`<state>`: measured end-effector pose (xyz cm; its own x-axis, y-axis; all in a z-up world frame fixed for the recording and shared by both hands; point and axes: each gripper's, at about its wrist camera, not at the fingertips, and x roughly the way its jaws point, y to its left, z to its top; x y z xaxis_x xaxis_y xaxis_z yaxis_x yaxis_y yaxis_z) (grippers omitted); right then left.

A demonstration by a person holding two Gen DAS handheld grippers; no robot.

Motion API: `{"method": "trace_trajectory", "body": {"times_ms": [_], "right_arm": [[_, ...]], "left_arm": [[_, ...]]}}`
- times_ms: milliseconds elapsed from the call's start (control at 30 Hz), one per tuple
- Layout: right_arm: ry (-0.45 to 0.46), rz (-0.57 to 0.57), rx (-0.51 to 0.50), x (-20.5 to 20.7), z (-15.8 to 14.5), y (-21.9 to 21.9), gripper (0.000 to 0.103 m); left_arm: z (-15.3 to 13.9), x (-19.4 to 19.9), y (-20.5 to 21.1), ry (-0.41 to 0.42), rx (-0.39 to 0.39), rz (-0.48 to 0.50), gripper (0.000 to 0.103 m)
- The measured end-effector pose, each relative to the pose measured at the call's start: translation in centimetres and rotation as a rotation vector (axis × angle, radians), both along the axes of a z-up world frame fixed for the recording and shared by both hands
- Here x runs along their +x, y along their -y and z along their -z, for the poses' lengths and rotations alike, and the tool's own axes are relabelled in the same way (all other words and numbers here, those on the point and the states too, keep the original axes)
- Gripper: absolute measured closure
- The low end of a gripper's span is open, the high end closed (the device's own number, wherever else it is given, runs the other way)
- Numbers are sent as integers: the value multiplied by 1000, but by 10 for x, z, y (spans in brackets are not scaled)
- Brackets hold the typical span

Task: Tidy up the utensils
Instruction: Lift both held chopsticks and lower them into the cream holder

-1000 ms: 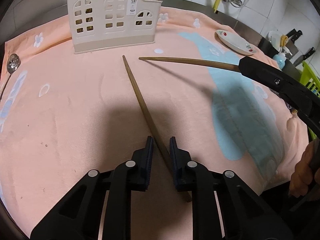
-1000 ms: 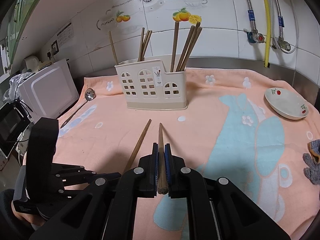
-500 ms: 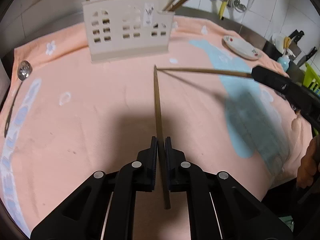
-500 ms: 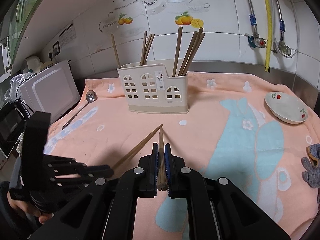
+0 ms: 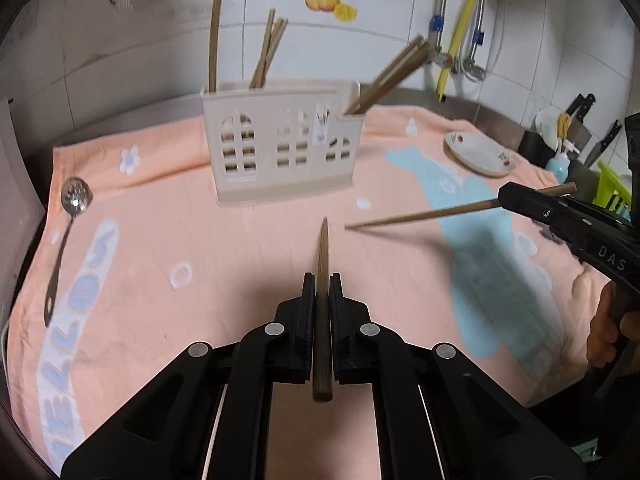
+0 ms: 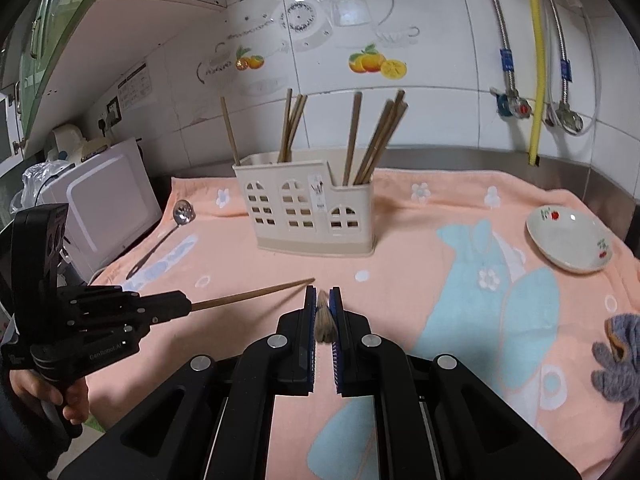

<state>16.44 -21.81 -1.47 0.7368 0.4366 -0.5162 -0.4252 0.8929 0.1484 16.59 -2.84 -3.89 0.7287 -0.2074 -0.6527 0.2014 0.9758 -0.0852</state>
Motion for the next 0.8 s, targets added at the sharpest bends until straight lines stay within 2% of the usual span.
{"method": "trace_trajectory", "body": {"times_ms": [367,800], "right_arm": [[33,-38,-9,13,-27,-13,96],[98,-87,-29,48,-91,-18,96]], "left_arm": [[-29,13,-10,77,6,8,97],[-75,51,-16,121,41,38,97]]}}
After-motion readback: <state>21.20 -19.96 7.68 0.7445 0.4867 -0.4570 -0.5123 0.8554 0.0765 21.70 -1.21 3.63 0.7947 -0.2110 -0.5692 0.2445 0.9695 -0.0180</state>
